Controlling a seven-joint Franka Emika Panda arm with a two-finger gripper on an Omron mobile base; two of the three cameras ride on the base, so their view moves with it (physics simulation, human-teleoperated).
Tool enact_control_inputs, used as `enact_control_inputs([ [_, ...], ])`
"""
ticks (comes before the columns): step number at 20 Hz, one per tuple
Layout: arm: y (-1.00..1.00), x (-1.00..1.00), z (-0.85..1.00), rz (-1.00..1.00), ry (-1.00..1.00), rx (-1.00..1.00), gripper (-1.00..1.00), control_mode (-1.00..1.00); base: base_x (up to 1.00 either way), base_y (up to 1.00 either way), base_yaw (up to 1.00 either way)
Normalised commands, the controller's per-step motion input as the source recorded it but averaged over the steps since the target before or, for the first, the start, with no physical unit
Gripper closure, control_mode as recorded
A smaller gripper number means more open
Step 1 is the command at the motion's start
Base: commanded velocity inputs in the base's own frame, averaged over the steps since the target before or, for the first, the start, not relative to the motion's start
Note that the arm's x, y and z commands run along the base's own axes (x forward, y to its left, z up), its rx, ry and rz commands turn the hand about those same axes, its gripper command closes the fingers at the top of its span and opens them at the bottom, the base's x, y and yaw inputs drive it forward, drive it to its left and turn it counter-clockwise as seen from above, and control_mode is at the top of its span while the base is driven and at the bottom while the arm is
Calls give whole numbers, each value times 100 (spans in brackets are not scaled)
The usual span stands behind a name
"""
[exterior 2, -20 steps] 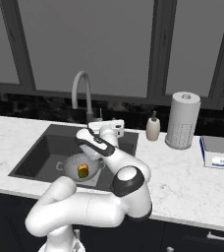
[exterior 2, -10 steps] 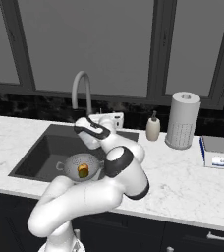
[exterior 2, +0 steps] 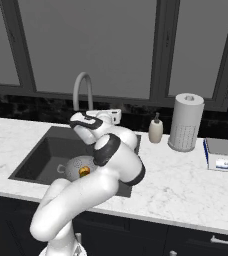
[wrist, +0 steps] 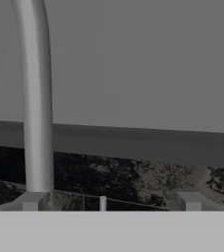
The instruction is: Put the colander in the sink, put the peach, mango in the colander, and turn on the sink faucet and pour water over the colander.
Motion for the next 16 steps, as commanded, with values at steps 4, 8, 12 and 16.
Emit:
enact_control_inputs([
  [4, 16, 0, -14, -2, 0, 0, -100, -100, 0, 0, 0],
  [8, 1, 0, -26, -1, 0, 0, -100, -100, 0, 0, 0],
  [12, 0, 0, -34, 0, -1, 0, -100, -100, 0, 0, 0],
  [16, 0, 0, -24, 0, -1, 0, -100, -100, 0, 0, 0],
])
